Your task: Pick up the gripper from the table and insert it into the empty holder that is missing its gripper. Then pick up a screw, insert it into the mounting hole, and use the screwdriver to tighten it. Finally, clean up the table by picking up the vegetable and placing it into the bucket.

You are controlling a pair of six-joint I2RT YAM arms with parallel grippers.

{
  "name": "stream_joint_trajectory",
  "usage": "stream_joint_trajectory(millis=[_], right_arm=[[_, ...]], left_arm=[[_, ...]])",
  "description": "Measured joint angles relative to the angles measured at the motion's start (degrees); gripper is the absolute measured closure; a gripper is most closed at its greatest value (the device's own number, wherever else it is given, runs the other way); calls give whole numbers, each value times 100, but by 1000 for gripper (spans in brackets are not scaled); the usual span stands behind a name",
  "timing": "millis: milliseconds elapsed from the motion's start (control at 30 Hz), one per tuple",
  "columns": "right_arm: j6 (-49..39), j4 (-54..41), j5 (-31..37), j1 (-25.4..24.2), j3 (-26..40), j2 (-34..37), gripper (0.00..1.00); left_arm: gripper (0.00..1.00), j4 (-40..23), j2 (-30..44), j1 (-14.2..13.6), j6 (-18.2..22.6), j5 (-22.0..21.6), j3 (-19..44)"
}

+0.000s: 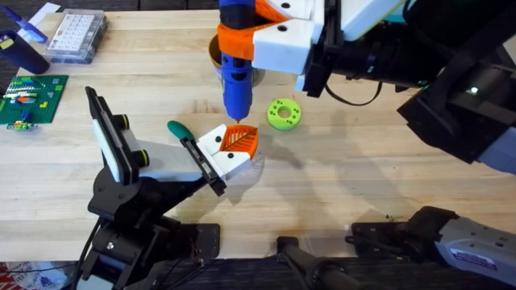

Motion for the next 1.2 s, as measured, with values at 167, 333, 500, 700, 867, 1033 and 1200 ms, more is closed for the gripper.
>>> stream_joint_trajectory(millis=[167,333,500,700,867,1033,1200], right_arm=[[5,167,-1,0,-53,72,966],[3,597,0,0,-74,84,966],[2,215,-1,0,-79,86,966],[1,426,3,0,-81,86,966],[76,592,13,0,-81,85,966],[279,588,109,50,-54,85,966],[346,607,134,218,43,85,966]], left_arm=[[988,-11,7,0,-18,0,0],[988,-10,7,0,-18,-1,0],[988,-10,7,0,-18,0,0],[988,-10,7,0,-18,-1,0],[988,-10,7,0,-18,0,0],[988,-10,7,0,-18,-1,0],[988,-10,7,0,-18,0,0]])
